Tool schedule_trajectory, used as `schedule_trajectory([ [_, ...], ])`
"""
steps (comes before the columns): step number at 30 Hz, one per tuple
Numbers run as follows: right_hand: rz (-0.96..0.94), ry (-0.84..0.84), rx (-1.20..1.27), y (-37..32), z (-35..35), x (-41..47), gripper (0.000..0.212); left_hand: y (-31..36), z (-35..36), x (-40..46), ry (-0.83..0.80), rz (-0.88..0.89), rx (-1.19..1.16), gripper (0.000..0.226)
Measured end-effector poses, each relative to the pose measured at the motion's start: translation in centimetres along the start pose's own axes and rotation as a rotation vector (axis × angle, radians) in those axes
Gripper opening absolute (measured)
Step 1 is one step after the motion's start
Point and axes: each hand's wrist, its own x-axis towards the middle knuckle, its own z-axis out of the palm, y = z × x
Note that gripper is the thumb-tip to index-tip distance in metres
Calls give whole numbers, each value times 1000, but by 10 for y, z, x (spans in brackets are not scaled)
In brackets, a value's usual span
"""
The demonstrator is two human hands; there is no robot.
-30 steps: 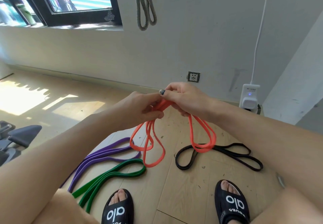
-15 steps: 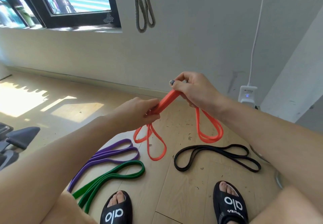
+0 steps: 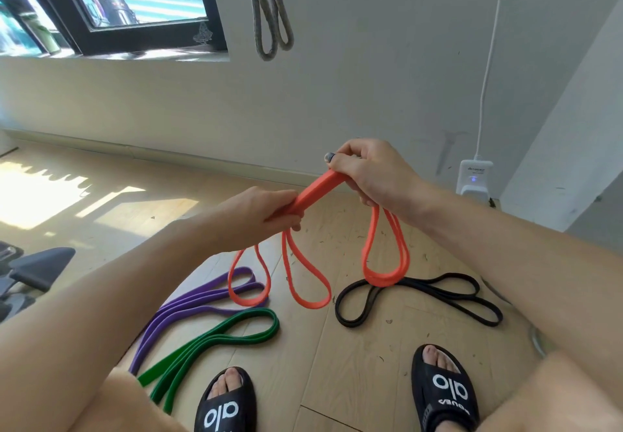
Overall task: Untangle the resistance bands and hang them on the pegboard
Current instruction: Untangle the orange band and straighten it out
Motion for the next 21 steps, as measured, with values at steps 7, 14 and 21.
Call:
schedule_trajectory([
  [7, 7, 6, 6, 2, -1, 1, 26, -1, 2, -2, -4, -1, -64, 8],
  [14, 39, 49, -17, 11, -8, 4, 27, -1, -5, -4, 74, -24, -131, 7],
  [21, 33, 59, -34, 11, -6, 5, 31, -7, -6, -3, 54, 8, -42, 7],
])
